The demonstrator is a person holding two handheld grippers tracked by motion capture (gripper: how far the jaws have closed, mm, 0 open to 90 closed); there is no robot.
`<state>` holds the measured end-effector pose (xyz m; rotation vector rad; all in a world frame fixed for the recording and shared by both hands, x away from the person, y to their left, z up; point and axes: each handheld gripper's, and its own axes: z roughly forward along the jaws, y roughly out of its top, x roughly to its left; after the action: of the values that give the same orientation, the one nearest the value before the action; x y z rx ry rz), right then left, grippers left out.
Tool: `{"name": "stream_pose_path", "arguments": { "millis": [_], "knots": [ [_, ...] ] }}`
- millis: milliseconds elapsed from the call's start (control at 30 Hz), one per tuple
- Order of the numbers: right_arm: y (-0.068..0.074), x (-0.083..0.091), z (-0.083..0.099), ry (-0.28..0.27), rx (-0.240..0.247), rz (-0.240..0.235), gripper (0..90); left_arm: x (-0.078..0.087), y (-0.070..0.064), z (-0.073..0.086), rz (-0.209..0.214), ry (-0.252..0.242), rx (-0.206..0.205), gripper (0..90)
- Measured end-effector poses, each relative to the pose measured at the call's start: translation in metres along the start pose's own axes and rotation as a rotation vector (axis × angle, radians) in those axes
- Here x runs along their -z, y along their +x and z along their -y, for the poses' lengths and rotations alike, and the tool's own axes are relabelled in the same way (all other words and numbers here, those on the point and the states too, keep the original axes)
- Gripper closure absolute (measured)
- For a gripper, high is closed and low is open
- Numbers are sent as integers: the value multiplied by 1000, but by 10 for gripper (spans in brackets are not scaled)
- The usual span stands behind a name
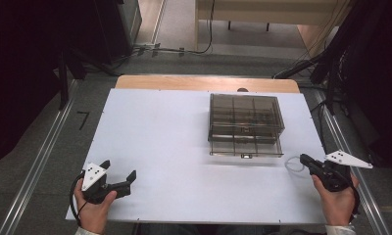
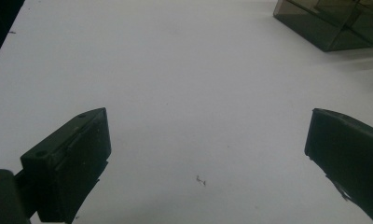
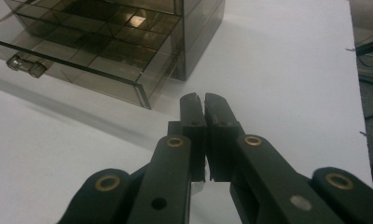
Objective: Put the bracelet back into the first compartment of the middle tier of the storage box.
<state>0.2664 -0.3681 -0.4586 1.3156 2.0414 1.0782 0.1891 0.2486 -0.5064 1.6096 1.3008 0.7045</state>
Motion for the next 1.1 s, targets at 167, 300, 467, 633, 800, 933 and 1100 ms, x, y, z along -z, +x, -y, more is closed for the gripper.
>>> {"name": "stream_pose_path", "arguments": {
  "millis": [167, 300, 467, 633, 800, 933, 1100],
  "knots": [
    [5, 3, -2, -10, 12, -18, 853, 0, 0, 0, 0, 1, 2, 5],
    [9, 5, -4, -12, 22, -45, 853, 0, 0, 0, 1, -2, 3, 5],
    [16, 5, -5, -13, 40, -82, 853, 0, 0, 0, 2, -2, 3, 5],
    [25, 3, -6, -29, 48, -135, 853, 0, 0, 0, 1, -3, 2, 5],
    [36, -3, -9, -17, 71, -180, 853, 0, 0, 0, 3, -2, 1, 5],
    [43, -6, -10, -11, 85, -195, 854, 0, 0, 0, 2, -2, 2, 5],
    [51, -9, -14, -16, 103, -211, 853, 0, 0, 0, 2, -3, 1, 5]
  ]
}}
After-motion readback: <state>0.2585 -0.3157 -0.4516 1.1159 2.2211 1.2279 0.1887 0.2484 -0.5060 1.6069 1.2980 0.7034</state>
